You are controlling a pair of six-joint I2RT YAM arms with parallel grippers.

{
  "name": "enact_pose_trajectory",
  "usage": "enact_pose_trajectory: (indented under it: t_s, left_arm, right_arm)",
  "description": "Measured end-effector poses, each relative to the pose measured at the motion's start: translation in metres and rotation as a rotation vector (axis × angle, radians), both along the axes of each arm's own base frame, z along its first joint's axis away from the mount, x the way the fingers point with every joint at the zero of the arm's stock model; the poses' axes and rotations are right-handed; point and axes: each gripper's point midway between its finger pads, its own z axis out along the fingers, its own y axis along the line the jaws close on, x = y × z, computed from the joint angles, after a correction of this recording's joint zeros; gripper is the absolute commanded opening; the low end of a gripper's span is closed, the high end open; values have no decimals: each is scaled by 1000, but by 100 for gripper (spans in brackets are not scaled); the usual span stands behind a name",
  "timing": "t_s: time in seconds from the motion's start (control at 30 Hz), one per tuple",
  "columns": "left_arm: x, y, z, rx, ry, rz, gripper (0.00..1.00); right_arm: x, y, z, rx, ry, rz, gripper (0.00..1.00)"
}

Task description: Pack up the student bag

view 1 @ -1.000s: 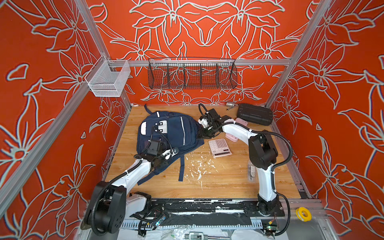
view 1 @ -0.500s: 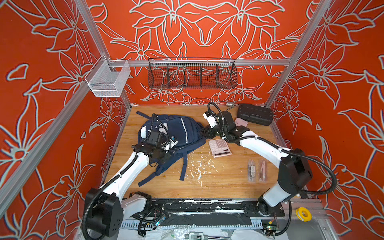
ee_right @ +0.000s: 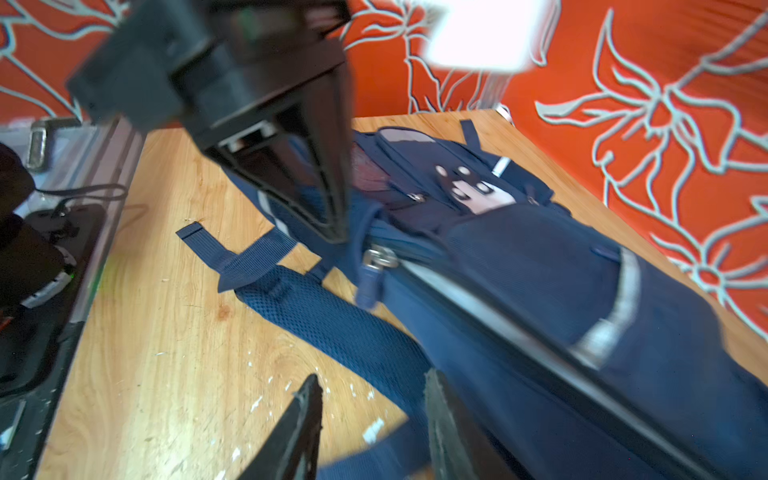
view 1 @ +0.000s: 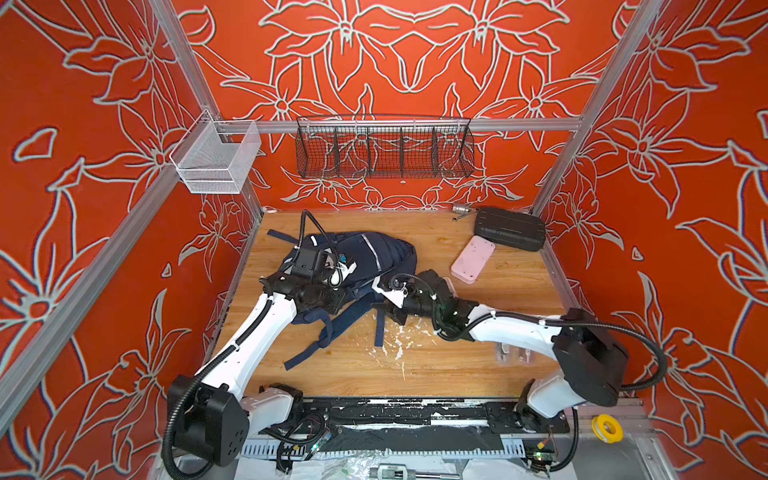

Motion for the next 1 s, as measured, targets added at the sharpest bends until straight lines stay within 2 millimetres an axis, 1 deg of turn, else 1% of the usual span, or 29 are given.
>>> enact_pose_trajectory:
  t_s: [0.07, 0.13, 0.23, 0.33, 0.57, 0.87, 1.0]
  left_arm:
    - [0, -3, 2, -23, 6, 7, 0]
    - [-1, -5, 2, -39, 16, 12, 0]
    - [-2, -7, 3, -57, 25, 15, 0]
    - [-3, -9, 3, -70, 32, 19, 0]
    - [-3, -12, 4, -78, 34, 22, 0]
    - [-3, -14, 5, -84, 31, 23, 0]
    - [-2, -16, 6, -85, 25, 18, 0]
  right_arm:
    - [-7, 13, -5, 5, -26, 25, 34]
    - [-9, 22, -7, 13, -56, 23, 33]
    - [-9, 29, -10, 17, -89, 1, 28]
    - [-2, 31, -8, 30, -112, -36, 26]
    - [14, 27, -8, 52, -118, -145, 23]
    - [19, 29, -17, 41, -107, -205, 23]
    - [21, 30, -15, 45, -113, -226, 19]
